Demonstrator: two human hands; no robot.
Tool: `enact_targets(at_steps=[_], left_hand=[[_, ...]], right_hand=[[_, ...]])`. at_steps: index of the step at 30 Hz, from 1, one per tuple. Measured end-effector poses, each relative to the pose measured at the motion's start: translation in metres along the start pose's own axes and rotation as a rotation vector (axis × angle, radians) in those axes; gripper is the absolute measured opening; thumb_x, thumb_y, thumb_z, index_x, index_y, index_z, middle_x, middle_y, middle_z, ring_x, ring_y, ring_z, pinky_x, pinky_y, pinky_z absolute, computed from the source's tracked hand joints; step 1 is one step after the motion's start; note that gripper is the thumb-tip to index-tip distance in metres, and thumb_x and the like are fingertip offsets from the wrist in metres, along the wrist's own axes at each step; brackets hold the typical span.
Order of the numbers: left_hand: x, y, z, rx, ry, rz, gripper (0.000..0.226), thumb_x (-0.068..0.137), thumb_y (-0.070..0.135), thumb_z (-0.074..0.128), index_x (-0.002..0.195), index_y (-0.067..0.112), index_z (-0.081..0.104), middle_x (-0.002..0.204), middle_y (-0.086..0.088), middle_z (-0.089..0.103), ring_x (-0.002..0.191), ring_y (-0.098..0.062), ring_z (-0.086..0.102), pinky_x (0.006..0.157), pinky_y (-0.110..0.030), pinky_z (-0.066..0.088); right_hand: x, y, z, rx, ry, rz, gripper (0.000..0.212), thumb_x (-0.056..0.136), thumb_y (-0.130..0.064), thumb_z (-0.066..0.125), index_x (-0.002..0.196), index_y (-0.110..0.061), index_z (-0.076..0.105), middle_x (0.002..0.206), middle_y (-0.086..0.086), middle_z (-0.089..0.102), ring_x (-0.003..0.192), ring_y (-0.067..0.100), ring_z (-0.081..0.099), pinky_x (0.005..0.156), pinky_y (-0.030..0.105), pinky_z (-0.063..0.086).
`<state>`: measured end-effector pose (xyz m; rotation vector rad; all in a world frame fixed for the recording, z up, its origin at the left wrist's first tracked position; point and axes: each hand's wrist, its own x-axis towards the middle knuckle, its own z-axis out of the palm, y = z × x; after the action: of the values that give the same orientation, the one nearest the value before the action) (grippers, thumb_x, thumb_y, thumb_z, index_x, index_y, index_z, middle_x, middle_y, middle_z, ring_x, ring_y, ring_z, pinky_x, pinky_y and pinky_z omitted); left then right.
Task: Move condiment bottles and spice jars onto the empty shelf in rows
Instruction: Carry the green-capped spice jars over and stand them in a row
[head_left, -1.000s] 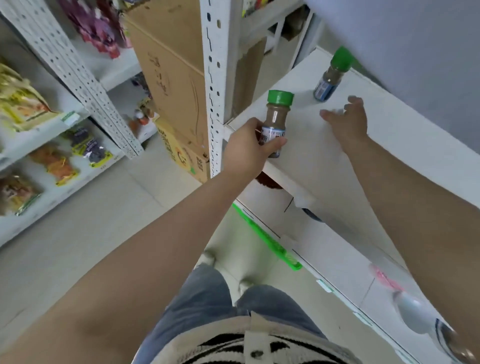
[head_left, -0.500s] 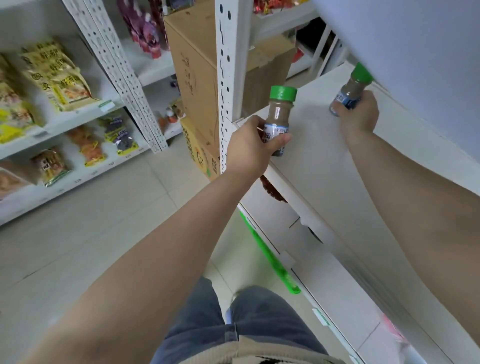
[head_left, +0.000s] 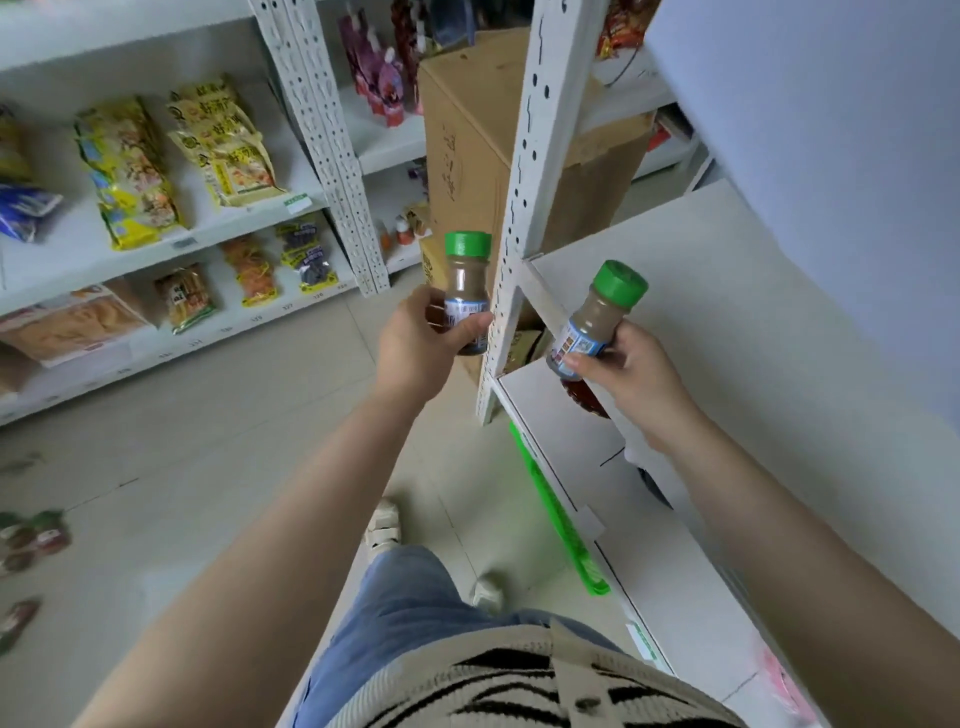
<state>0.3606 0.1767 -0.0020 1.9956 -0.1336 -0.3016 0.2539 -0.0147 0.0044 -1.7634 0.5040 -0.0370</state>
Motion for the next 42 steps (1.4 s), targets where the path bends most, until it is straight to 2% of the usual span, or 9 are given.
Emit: enact_targets(at_steps=[2,5,8,13,17,27,33,39,42], left_hand=[[-0.006,-0.017,-0.021,0.013,0.045,-0.069,0.037,0.075,0.041,0.076,0.097,0.017,0.058,0.075,0.010,0.059,0.071,-0.013,0.058,0.065,-0.032,0.047],[-0.017,-0.043,-0.051,0.003,0.099,-0.168,0.037,0.077,0.040,0.075,0.096,0.014,0.057,0.074,0.009,0.057,0.065,-0.007,0.052,0.058,-0.024,0.039],[-0.027,-0.069,-0.084,-0.071,0.151,-0.277,0.036,0.078,0.035,0.076,0.096,0.011,0.056,0.080,0.003,0.060,0.067,-0.007,0.055,0.056,-0.020,0.038],[-0.038,-0.112,-0.155,-0.224,0.268,-0.393,0.034,0.077,0.034,0.077,0.094,0.011,0.057,0.085,-0.002,0.065,0.073,-0.015,0.061,0.062,-0.022,0.042],[-0.041,-0.141,-0.234,-0.321,0.380,-0.460,0.037,0.078,0.033,0.076,0.101,0.009,0.060,0.090,-0.005,0.067,0.078,-0.017,0.063,0.073,-0.029,0.050],[-0.026,-0.196,-0.453,-0.402,0.541,-0.471,0.016,0.079,0.017,0.075,0.085,0.016,0.061,0.089,-0.009,0.067,0.083,-0.024,0.065,0.085,-0.037,0.052],[0.002,-0.214,-0.540,-0.430,0.621,-0.433,0.018,0.077,0.021,0.078,0.080,0.017,0.061,0.085,-0.008,0.068,0.077,-0.020,0.066,0.080,-0.034,0.054],[0.060,-0.238,-0.598,-0.480,0.705,-0.417,0.022,0.074,0.023,0.080,0.083,0.014,0.062,0.089,-0.011,0.070,0.082,-0.024,0.067,0.084,-0.040,0.055],[0.101,-0.248,-0.633,-0.454,0.742,-0.399,0.031,0.073,0.028,0.081,0.093,0.011,0.065,0.092,-0.008,0.071,0.083,-0.021,0.067,0.074,-0.031,0.053]], right_hand=[[-0.003,0.000,0.021,0.012,-0.089,0.030,0.036,0.082,0.003,0.066,0.116,-0.004,0.057,0.096,0.007,0.068,0.074,0.000,0.065,0.068,0.012,0.048],[0.000,-0.006,0.053,0.026,-0.194,0.067,0.037,0.081,-0.001,0.069,0.116,-0.009,0.058,0.105,0.008,0.069,0.089,0.012,0.068,0.080,0.021,0.052],[0.007,-0.016,0.088,0.057,-0.313,0.093,0.035,0.081,-0.001,0.068,0.113,-0.014,0.059,0.105,0.006,0.069,0.088,0.007,0.068,0.081,0.018,0.053],[0.025,-0.039,0.170,0.044,-0.451,0.123,0.039,0.082,-0.001,0.067,0.119,-0.007,0.058,0.114,0.016,0.067,0.102,0.022,0.065,0.095,0.035,0.049],[0.039,-0.067,0.258,0.107,-0.561,0.170,0.033,0.086,0.001,0.058,0.117,-0.009,0.058,0.103,0.007,0.070,0.092,0.017,0.068,0.084,0.027,0.054],[0.053,-0.145,0.502,0.123,-0.893,0.132,0.026,0.088,-0.004,0.060,0.110,-0.018,0.059,0.111,0.008,0.066,0.105,0.021,0.063,0.093,0.032,0.051],[0.073,-0.195,0.596,0.080,-0.925,0.085,0.032,0.086,-0.003,0.062,0.117,-0.010,0.053,0.113,0.012,0.065,0.100,0.020,0.064,0.075,0.018,0.056],[0.128,-0.232,0.665,0.042,-0.963,0.072,0.033,0.086,-0.007,0.064,0.116,-0.014,0.055,0.118,0.013,0.067,0.108,0.022,0.065,0.086,0.026,0.054],[0.165,-0.252,0.705,0.025,-0.964,0.051,0.041,0.085,-0.006,0.065,0.123,-0.009,0.051,0.118,0.014,0.066,0.109,0.023,0.064,0.092,0.034,0.053]])
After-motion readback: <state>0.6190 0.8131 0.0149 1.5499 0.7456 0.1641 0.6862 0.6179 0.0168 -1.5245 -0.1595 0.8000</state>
